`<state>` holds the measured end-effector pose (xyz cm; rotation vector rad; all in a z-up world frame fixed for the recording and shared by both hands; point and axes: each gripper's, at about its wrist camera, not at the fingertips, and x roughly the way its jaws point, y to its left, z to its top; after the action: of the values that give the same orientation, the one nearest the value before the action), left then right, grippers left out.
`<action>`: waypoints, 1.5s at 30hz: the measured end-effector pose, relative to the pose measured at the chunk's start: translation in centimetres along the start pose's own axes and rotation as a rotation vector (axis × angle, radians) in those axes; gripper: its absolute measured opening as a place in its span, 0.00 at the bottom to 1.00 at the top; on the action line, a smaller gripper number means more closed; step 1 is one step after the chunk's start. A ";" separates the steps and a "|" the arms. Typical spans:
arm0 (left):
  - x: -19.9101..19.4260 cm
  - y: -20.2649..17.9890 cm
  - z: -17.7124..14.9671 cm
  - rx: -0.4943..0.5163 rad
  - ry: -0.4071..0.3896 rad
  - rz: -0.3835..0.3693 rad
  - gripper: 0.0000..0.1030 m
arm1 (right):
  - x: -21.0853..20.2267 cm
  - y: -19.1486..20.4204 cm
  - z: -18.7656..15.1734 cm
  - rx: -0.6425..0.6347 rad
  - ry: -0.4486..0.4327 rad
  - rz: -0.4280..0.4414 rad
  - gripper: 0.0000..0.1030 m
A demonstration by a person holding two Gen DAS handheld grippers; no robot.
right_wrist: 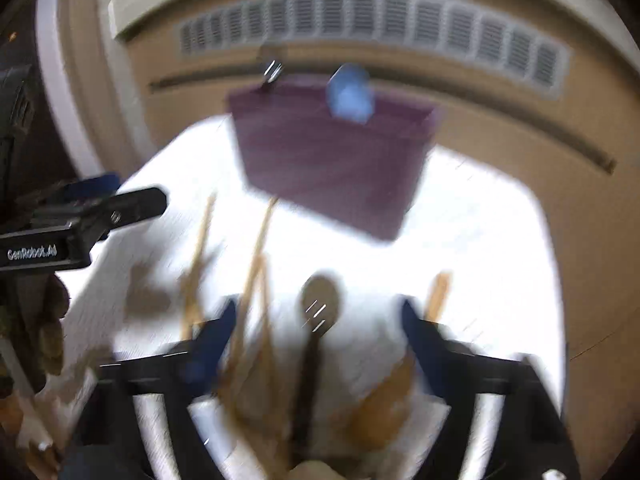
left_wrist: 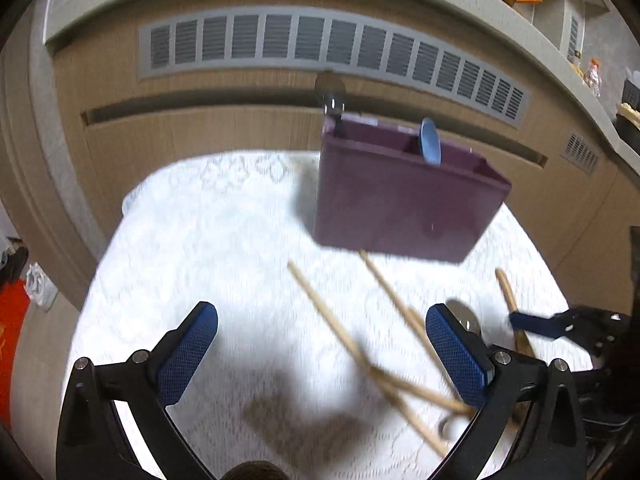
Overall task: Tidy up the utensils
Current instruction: 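Grasp a wooden chopstick with the right gripper while the left grasps another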
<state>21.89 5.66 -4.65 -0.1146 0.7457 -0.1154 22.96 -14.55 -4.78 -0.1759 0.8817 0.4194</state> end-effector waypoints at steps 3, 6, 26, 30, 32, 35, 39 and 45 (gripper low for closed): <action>0.4 -0.2 -0.9 0.005 0.047 -0.020 1.00 | 1.6 1.0 -0.7 -0.013 0.067 0.031 0.28; 0.6 -0.7 -1.3 0.009 0.065 -0.031 1.00 | 3.0 1.8 -0.8 -0.030 0.109 0.028 0.13; 9.5 -6.5 2.5 -0.014 0.241 0.010 0.47 | -0.5 -2.9 -2.9 0.115 0.046 -0.011 0.06; 9.0 -5.8 2.0 0.001 0.217 0.012 0.18 | -0.4 -3.0 -3.1 0.127 0.043 -0.009 0.06; 8.1 -5.2 1.5 0.002 0.228 -0.007 0.12 | -0.6 -3.0 -3.1 0.134 0.037 -0.007 0.06; 6.4 -4.6 -0.2 0.035 0.248 -0.015 0.12 | -1.0 -3.0 -3.1 0.132 0.023 0.000 0.06; 3.7 -4.4 -2.3 0.076 0.264 -0.029 0.12 | -1.2 -3.0 -3.1 0.129 0.020 0.000 0.06; 2.0 -4.1 -3.3 0.108 0.257 0.000 0.12 | -0.6 -2.9 -2.6 0.127 0.034 0.009 0.06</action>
<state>20.80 1.11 -7.83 0.0041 0.9940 -0.1722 22.02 -18.16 -5.96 -0.0624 0.9401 0.3683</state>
